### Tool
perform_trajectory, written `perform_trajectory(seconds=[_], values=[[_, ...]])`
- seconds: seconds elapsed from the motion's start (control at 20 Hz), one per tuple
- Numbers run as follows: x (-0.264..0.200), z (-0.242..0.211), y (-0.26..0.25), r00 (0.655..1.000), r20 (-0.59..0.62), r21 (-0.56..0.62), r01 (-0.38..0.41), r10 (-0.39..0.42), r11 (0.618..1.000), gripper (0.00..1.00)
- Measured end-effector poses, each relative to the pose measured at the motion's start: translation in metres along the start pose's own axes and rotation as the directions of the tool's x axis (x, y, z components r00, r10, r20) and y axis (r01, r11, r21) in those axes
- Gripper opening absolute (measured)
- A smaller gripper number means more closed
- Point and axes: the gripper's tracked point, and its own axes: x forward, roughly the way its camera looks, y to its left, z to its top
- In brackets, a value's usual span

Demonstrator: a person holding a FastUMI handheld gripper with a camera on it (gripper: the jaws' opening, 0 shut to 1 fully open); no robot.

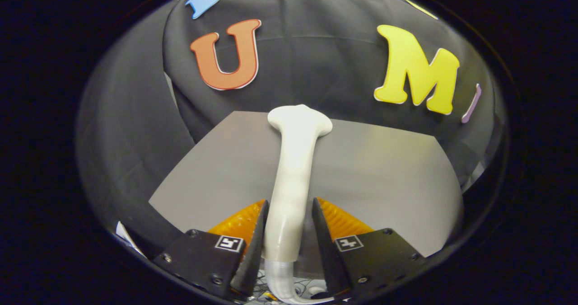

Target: Iron the clothes twice with a garment steamer, once on the left side and once on the right side.

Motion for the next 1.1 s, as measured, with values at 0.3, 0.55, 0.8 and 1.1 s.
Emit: perform_trajectory(seconds=[0.3, 0.55, 0.8, 1.1], values=[[-0.001, 0.002, 0.0, 0.999, 0.001, 0.06, -0.036, 0.036, 0.998, 0.35], [-0.016, 0.009, -0.004, 0.997, 0.02, 0.065, -0.072, 0.071, 0.995, 0.3], [-0.055, 0.03, -0.011, 0.987, 0.121, 0.054, -0.111, 0.104, 0.992, 0.29], [-0.12, 0.039, -0.023, 0.961, 0.219, 0.045, -0.18, 0.166, 0.983, 0.29]])
